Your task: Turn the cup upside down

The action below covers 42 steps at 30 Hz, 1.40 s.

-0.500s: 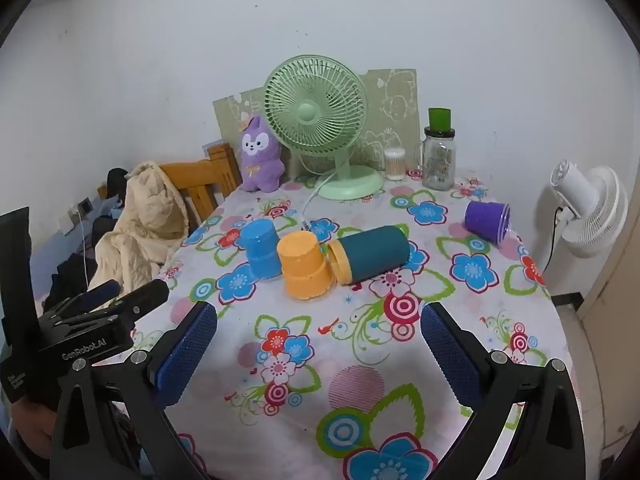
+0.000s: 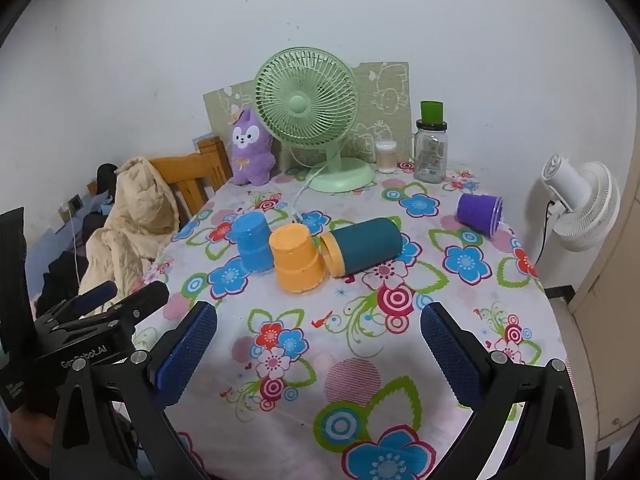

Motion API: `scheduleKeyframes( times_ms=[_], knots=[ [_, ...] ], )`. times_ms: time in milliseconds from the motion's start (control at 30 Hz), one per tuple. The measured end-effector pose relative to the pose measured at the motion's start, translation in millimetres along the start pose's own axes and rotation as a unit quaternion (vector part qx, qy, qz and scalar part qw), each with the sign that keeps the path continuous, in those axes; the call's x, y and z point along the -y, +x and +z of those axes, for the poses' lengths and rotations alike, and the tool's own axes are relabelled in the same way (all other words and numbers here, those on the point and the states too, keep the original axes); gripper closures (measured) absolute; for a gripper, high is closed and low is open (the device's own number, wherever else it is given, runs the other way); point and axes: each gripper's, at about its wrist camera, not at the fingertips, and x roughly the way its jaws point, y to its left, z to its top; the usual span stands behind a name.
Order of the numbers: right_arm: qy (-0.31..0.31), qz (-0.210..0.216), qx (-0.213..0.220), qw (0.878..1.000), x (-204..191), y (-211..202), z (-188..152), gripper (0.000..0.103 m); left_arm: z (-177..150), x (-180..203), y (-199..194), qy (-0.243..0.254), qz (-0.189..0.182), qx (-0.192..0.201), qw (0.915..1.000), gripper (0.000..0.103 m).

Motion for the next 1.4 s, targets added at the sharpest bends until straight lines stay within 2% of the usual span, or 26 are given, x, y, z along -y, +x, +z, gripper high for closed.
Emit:
scheduleKeyframes(
  times_ms=[1400],
  knots=[
    [-0.001,-0.013,-0.016,1.000,-1.3,3.3,-3.3,0.000,-1.6,-7.3,8.2,-0.004,-0.005,-0.010,0.9999,0.000]
  ],
)
